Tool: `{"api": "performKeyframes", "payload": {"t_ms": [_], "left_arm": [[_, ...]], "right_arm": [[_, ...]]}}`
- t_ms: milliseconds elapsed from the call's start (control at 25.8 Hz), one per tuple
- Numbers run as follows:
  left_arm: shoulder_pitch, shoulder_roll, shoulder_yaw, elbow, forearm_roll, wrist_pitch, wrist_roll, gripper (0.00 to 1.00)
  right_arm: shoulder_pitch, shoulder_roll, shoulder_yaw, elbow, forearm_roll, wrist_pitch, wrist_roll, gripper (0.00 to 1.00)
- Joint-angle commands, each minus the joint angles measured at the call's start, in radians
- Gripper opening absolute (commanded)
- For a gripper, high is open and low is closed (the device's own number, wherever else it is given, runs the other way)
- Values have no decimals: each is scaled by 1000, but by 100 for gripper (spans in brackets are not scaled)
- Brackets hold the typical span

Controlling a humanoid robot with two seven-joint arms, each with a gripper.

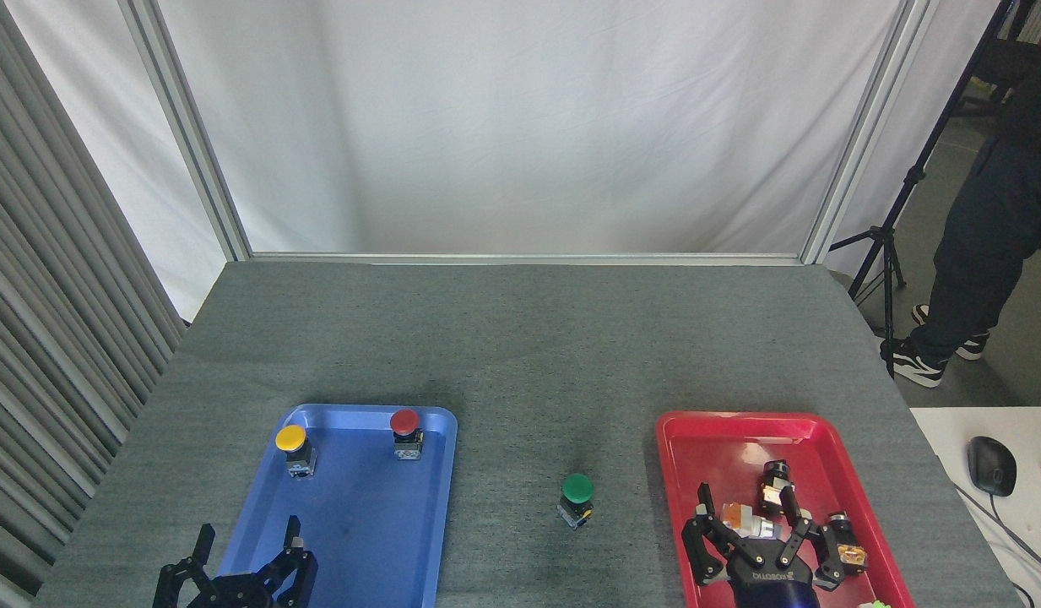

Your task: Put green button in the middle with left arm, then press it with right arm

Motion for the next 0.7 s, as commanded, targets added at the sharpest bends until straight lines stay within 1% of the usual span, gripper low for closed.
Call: {"api": "performKeyframes", "payload": {"t_ms": [0,660], "left_arm": [[0,1,0,1,0,-3,-7,100],[-1,-3,0,1,0,-3,-6,100]], "right_arm": [[0,-3,-2,-5,-1,-1,3,100],[3,-3,-3,-7,-1,1,4,100]]}}
